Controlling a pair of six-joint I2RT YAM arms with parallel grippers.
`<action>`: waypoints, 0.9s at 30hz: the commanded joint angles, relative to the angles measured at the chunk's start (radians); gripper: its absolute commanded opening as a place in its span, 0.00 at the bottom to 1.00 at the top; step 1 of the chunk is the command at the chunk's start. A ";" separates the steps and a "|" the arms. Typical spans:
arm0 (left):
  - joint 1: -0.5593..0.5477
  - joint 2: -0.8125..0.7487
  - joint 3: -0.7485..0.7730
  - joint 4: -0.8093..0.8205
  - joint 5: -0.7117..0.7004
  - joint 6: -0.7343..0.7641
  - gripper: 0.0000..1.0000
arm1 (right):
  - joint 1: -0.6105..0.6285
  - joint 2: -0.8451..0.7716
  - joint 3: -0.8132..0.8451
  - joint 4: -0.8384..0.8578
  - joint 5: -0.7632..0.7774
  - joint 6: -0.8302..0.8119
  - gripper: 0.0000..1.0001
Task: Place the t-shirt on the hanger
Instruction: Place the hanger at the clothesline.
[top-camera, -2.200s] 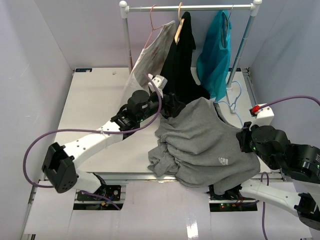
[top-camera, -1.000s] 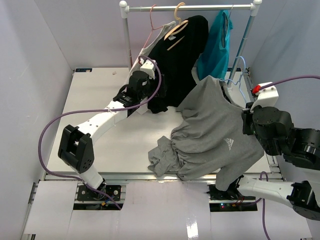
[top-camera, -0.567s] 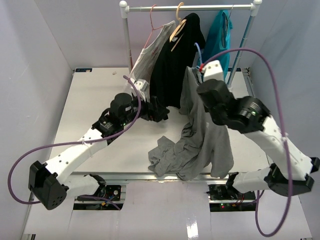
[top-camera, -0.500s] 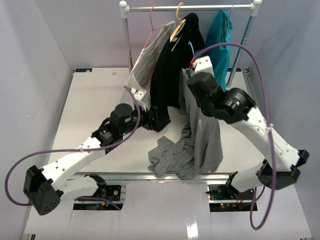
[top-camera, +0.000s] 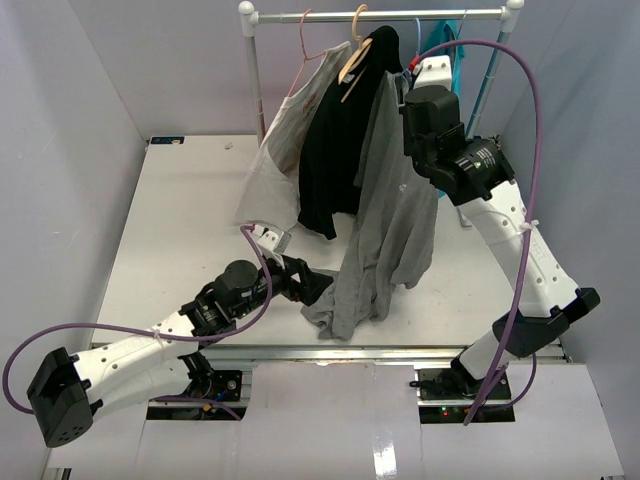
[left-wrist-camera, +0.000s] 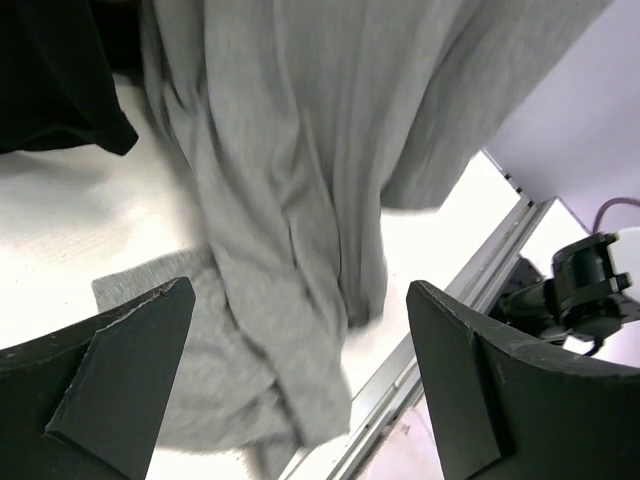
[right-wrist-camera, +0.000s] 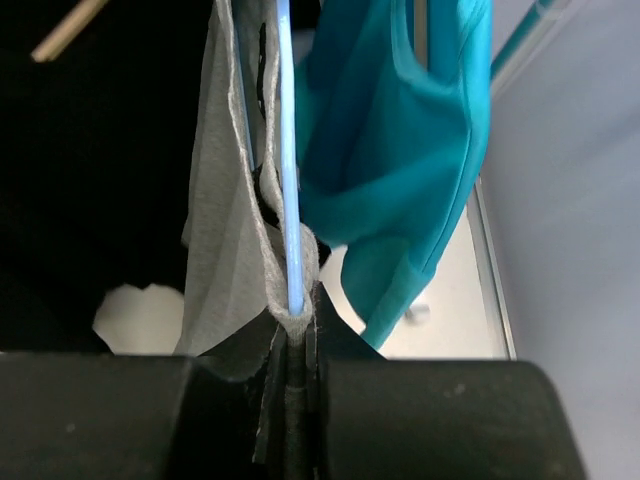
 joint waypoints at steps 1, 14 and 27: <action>-0.004 -0.010 -0.001 0.069 -0.018 0.038 0.98 | -0.035 0.000 0.124 0.236 -0.024 -0.090 0.08; -0.005 -0.112 -0.053 0.090 -0.070 0.043 0.98 | -0.148 0.083 0.113 0.404 -0.035 -0.120 0.08; -0.005 -0.013 -0.060 0.132 -0.044 0.022 0.98 | -0.173 0.224 0.156 0.475 -0.073 -0.131 0.08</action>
